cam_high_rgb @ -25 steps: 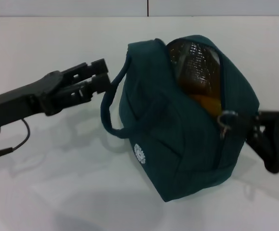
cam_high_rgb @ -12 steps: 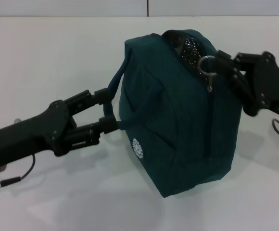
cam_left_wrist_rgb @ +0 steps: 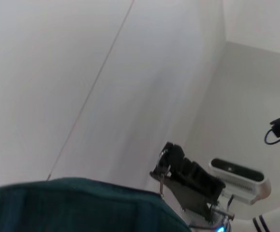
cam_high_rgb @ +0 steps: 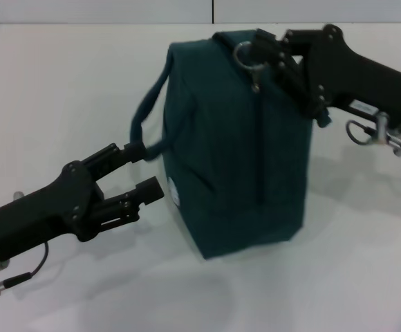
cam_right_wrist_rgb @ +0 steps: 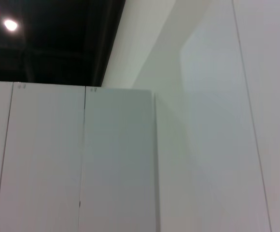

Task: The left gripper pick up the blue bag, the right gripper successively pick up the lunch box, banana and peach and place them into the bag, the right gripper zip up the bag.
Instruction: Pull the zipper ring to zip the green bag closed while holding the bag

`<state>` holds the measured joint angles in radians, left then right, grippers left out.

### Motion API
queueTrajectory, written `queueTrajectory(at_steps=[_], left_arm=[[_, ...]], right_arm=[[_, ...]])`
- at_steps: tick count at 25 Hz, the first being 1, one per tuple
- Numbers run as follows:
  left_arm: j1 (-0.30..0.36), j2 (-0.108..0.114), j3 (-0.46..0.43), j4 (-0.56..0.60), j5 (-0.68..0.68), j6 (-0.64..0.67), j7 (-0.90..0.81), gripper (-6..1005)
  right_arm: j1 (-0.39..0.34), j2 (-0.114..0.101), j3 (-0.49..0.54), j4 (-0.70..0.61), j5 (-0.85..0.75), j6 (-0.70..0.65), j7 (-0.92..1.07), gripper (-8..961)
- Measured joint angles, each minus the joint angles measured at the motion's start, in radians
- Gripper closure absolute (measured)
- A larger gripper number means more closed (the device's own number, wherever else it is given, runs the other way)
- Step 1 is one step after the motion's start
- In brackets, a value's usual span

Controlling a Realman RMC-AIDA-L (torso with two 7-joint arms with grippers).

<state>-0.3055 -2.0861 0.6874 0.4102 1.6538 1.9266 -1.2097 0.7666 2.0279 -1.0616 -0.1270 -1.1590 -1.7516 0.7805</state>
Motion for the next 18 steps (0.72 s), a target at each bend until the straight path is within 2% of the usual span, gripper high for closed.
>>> queueTrajectory(at_steps=[6,9,13,18], left_arm=[[-0.014,-0.003,0.000,-0.051,-0.017,-0.082,0.056,172],[-0.027,-0.004,0.000,-0.087,-0.069,-0.133,0.087,181],[-0.051,-0.004,0.000,-0.123,-0.126,-0.199,0.138,192],[-0.092,-0.005,0.003,-0.163,-0.140,-0.215,0.196,206]], right_arm=[[0.065,0.000,0.002,0.014,0.027,0.049,0.000,936],[0.085,0.000,0.002,0.011,0.046,0.070,-0.003,936],[0.090,0.000,0.002,0.010,0.056,0.076,-0.004,936],[0.091,0.000,0.000,0.013,0.061,0.083,-0.006,936]])
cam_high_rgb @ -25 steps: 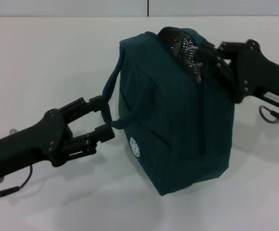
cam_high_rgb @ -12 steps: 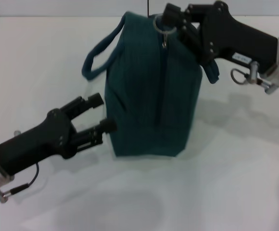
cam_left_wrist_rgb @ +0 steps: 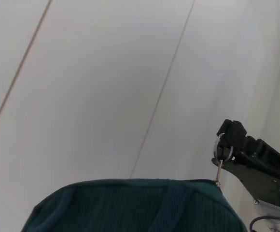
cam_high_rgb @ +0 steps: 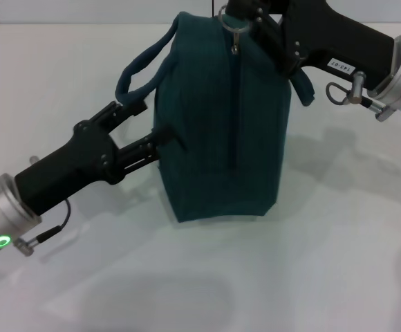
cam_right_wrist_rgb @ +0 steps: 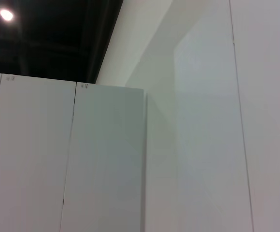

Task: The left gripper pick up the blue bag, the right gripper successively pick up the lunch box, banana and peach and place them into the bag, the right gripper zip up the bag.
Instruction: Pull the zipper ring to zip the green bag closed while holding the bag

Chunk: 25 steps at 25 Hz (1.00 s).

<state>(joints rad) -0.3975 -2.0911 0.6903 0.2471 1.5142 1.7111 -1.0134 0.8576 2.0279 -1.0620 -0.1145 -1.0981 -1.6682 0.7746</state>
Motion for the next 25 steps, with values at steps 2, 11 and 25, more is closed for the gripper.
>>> queueTrajectory(at_steps=[2,11,25], left_arm=[[-0.016,-0.001,0.003,-0.005,0.005,-0.003,0.004,211],[-0.056,0.000,0.013,-0.029,0.020,-0.009,0.001,234],[-0.028,-0.003,0.009,-0.029,-0.001,-0.084,0.008,229]], right_arm=[[0.000,0.000,0.000,0.001,0.000,0.002,-0.001,936],[0.002,0.000,0.001,0.002,0.001,0.023,-0.003,936],[0.040,0.000,-0.001,0.001,0.002,0.069,-0.020,936]])
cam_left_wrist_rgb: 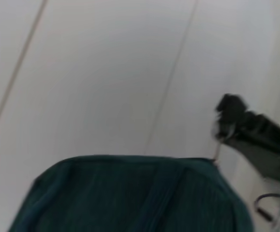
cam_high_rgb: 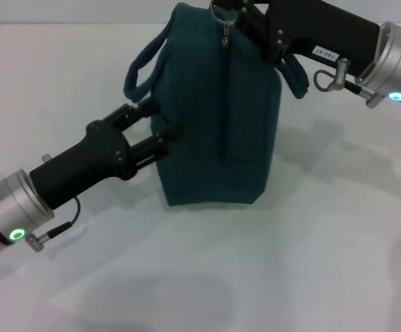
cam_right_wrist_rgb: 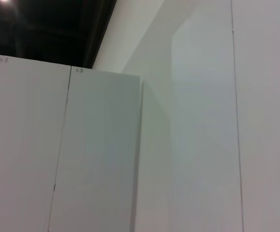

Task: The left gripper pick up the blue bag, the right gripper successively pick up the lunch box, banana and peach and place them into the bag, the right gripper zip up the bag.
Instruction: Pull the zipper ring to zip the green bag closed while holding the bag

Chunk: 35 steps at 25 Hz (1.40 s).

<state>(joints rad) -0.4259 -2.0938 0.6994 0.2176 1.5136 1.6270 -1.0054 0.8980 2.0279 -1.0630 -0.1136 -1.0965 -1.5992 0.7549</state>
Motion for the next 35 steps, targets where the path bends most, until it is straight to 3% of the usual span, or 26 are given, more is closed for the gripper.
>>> queueTrajectory(at_steps=[8,15,35], left_arm=[[0.006,-0.004,0.003,-0.004,-0.054,-0.020,0.019,228],[-0.021,-0.004,0.006,-0.027,-0.055,-0.024,0.021,230],[-0.010,-0.002,0.017,-0.027,-0.041,0.004,0.013,235]], right_arm=[[0.002,0.000,0.000,-0.005,-0.001,0.020,0.000,936],[0.018,0.000,-0.011,-0.003,-0.001,0.040,-0.010,936],[0.024,0.000,-0.011,0.003,0.000,0.054,-0.012,935]])
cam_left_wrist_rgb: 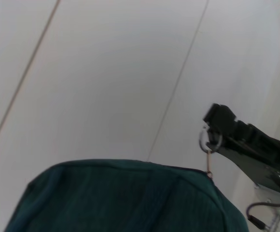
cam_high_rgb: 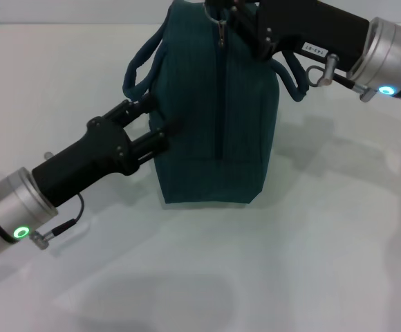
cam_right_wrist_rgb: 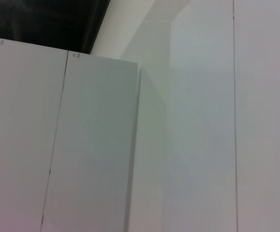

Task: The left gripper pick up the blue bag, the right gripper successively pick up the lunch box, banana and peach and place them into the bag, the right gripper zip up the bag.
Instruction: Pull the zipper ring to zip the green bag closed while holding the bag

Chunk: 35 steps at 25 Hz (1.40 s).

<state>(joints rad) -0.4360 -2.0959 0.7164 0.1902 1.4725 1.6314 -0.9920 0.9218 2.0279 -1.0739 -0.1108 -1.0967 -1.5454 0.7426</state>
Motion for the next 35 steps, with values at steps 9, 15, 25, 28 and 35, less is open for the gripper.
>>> queueTrajectory(at_steps=[9,15,25,28,35], left_arm=[[-0.042,-0.004,0.029,-0.027,-0.008,-0.037,0.039,237],[-0.054,-0.004,0.024,-0.059,-0.049,-0.075,0.053,239],[-0.049,0.000,0.029,-0.065,-0.084,-0.038,0.055,394],[-0.048,0.000,0.029,-0.065,-0.085,-0.031,0.055,466],[-0.057,0.002,0.031,-0.066,-0.077,-0.030,0.043,775]], right_arm=[[0.005,0.000,0.000,0.001,0.000,0.008,0.000,935],[0.006,0.000,0.000,0.003,-0.001,0.008,0.000,935],[-0.003,0.000,-0.001,0.006,-0.002,-0.001,0.009,935],[-0.006,0.000,-0.001,0.006,-0.001,-0.003,0.009,935],[-0.007,0.000,-0.001,0.017,0.000,-0.005,0.009,935]])
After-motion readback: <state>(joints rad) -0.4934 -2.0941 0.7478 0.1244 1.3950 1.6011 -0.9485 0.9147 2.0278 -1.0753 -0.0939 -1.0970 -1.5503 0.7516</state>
